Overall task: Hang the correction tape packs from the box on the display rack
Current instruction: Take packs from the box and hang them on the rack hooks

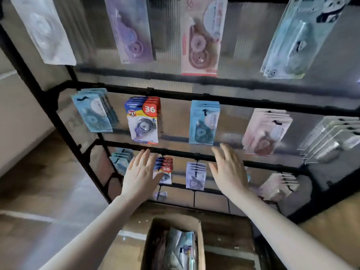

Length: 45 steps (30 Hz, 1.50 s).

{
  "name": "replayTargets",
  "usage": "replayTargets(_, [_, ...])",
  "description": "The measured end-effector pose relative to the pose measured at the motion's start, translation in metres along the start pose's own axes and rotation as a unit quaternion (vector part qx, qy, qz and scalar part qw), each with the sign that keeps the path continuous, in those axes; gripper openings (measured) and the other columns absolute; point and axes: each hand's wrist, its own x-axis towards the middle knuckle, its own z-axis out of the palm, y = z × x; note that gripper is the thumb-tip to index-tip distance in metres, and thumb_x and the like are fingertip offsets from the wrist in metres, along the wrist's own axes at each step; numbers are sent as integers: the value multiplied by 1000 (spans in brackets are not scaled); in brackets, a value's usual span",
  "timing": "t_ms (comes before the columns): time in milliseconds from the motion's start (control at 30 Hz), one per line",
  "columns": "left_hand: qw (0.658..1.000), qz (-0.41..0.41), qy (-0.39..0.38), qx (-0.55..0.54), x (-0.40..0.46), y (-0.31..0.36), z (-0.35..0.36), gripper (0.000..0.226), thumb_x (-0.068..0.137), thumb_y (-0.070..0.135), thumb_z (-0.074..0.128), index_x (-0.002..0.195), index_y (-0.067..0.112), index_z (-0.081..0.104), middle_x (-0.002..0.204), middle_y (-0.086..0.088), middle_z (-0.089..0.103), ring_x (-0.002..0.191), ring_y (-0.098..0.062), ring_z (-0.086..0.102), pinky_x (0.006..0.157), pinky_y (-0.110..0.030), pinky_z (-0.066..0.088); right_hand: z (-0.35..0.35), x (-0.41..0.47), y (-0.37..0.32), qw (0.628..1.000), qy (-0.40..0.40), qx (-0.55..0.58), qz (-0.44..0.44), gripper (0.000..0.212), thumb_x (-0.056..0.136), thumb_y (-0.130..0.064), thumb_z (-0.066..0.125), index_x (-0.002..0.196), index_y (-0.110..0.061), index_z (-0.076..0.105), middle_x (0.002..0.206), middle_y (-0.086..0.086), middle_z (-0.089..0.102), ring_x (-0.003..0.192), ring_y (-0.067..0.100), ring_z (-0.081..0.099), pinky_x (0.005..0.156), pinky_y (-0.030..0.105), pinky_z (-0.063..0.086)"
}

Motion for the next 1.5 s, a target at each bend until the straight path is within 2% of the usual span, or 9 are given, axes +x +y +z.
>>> replayTargets(200, [997, -20, -69, 13, -45, 12, 48, 62, 92, 48, 48, 142, 12, 42, 150, -10, 38, 142, -29, 28, 115, -42, 23, 41, -50, 23, 998, -47, 27, 9, 45, 73, -15, 78, 114, -4, 62, 117, 20, 60, 101, 39, 61, 82, 46, 52])
replayTargets(267, [994, -27, -100, 15, -55, 9, 66, 61, 91, 45, 54, 142, 14, 42, 150, -10, 37, 143, -29, 27, 116, -42, 20, 57, -69, 25, 997, -67, 31, 20, 47, 72, -16, 79, 115, -5, 62, 120, 20, 59, 103, 39, 61, 83, 46, 52])
replayTargets(433, [987, -43, -151, 14, -83, -3, 132, 58, 84, 43, 54, 130, 8, 54, 141, -15, 49, 134, -34, 42, 109, -48, 34, 123, -125, 31, 993, -106, 28, 41, 50, 70, -19, 80, 115, -4, 63, 119, 22, 60, 103, 38, 62, 83, 47, 53])
replayTargets(567, [982, -65, -179, 3, -122, -25, 226, 61, 88, 40, 63, 140, 12, 46, 151, -12, 36, 142, -29, 29, 114, -43, 26, 209, -182, 36, 990, -131, 27, 35, 48, 70, -18, 81, 113, -4, 65, 117, 21, 62, 101, 38, 63, 86, 48, 52])
replayTargets(833, [948, -120, -295, -2, -205, -69, 485, 63, 99, 48, 34, 153, 20, 13, 161, -1, 5, 148, -17, 0, 118, -32, 9, 431, -299, 61, 988, -155, 23, 5, 48, 78, -21, 73, 121, -4, 60, 125, 22, 58, 115, 38, 57, 97, 48, 43])
replayTargets(1133, [957, -132, -254, -41, -233, -99, 687, 72, 96, 40, 47, 152, 14, 11, 157, -10, 18, 142, -27, 23, 113, -35, 29, 572, -338, 86, 991, -123, 12, -42, 49, 76, -22, 76, 119, -4, 60, 121, 22, 60, 109, 39, 60, 91, 51, 47])
replayTargets(1267, [969, -125, -203, -60, -227, -97, 698, 71, 95, 18, 47, 153, 18, 7, 155, -10, 24, 136, -28, 33, 108, -35, 34, 579, -328, 84, 991, -132, 30, -17, 47, 83, -22, 69, 125, -5, 57, 127, 21, 56, 116, 38, 56, 97, 47, 42])
replayTargets(1367, [968, -143, -182, -102, -220, -100, 694, 64, 98, 15, 41, 153, 15, 10, 142, -9, 48, 119, -26, 52, 92, -36, 46, 579, -329, 85, 991, -129, 23, -27, 47, 78, -19, 73, 121, -4, 59, 122, 21, 59, 110, 39, 59, 95, 48, 44])
replayTargets(1500, [975, -111, -190, 20, -203, -106, 696, 47, 100, 12, 34, 146, 17, 32, 127, -6, 60, 113, -26, 55, 93, -34, 41, 583, -326, 87, 992, -125, 31, -14, 46, 78, -18, 74, 120, -4, 60, 121, 21, 59, 109, 40, 59, 93, 49, 46])
